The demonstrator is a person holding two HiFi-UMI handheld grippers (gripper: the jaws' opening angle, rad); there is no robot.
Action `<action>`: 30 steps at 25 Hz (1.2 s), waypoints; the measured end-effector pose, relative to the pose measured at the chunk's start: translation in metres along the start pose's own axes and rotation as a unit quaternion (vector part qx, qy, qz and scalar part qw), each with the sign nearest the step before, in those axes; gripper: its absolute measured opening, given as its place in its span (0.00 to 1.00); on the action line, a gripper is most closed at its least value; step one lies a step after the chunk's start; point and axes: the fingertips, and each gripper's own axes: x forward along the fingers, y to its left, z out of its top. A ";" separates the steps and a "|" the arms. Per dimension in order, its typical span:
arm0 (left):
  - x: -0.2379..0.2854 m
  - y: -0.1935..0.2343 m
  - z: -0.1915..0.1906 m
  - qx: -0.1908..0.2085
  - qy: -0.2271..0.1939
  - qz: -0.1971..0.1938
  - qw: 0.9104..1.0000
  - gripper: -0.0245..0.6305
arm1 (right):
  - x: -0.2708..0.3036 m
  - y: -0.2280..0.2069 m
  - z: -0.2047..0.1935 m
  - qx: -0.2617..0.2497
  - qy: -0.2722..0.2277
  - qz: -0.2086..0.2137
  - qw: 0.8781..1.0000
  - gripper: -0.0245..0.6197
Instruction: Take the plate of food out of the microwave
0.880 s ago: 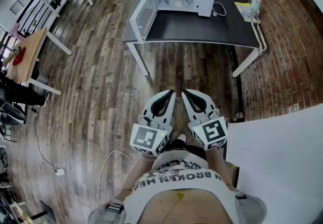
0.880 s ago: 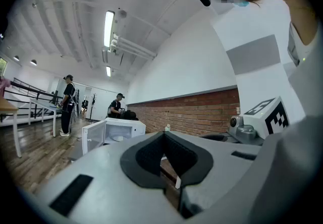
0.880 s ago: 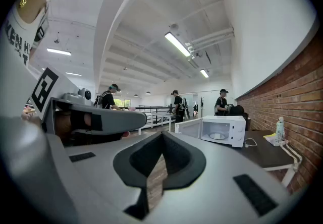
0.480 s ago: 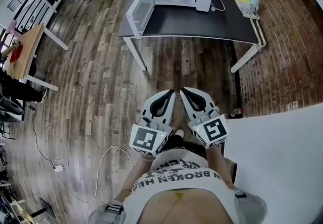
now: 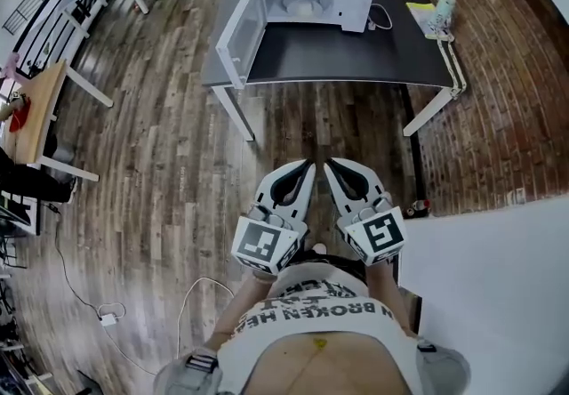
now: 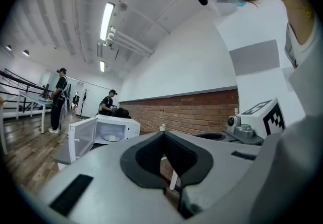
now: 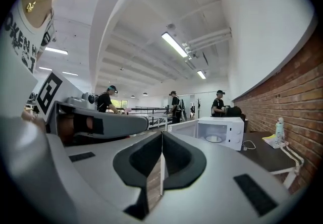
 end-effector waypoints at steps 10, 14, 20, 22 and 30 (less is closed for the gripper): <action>0.061 0.085 0.011 -0.003 0.007 -0.043 0.999 0.05 | 0.093 -0.044 0.010 -0.014 0.001 -0.037 0.999 0.05; 0.071 0.111 0.012 -0.005 0.011 -0.048 0.999 0.05 | 0.122 -0.051 0.007 -0.009 0.006 -0.042 0.999 0.05; 0.072 0.142 0.010 -0.011 0.014 -0.055 0.998 0.05 | 0.156 -0.049 0.001 0.005 0.010 -0.046 0.999 0.05; 0.072 0.150 0.010 -0.016 0.014 -0.060 0.998 0.05 | 0.162 -0.048 -0.001 0.004 0.015 -0.052 0.999 0.05; 0.082 0.163 0.006 -0.032 0.020 -0.066 0.997 0.05 | 0.175 -0.053 -0.007 0.012 0.037 -0.057 0.998 0.05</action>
